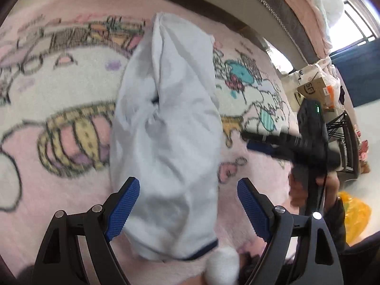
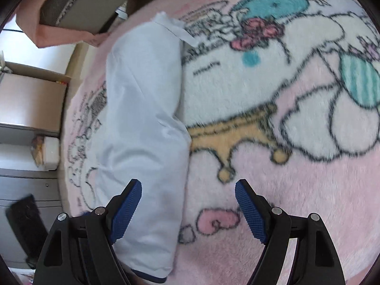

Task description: Fold clothes

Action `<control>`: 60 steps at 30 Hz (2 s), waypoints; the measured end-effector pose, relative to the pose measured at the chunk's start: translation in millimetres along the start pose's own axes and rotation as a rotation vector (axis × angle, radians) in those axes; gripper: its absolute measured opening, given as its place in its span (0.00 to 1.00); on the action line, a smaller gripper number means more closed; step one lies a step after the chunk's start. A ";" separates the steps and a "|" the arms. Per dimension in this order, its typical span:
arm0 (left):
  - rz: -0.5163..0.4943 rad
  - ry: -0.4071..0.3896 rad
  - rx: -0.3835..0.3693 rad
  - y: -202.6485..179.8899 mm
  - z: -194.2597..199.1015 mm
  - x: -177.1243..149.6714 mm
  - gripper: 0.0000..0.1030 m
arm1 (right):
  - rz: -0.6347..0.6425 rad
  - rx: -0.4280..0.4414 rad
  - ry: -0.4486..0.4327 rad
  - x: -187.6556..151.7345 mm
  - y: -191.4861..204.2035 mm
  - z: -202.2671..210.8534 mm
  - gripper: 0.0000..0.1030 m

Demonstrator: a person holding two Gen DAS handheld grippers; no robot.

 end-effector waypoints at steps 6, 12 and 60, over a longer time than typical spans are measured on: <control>-0.011 -0.058 -0.018 5.9 -1.1 15.5 0.81 | 0.144 -0.028 -0.054 -27.3 25.6 0.3 0.78; -0.037 -0.016 0.010 12.5 -21.0 26.5 0.81 | 0.174 -0.208 -0.097 -43.7 22.7 -14.0 0.78; 0.162 0.049 0.075 40.4 -32.8 -38.5 0.12 | 0.148 -0.062 -0.016 -91.7 50.9 -39.6 0.65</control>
Point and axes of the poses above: each gripper's, at about its wrist camera, not at the fingertips, and z roughly against the way its jaws point, y to its left, x to its top, the point moved 3 cm from there along -z, roughly the way its jaws point, and after that the axes turned 13 degrees about -z, right-handed, at the moved point
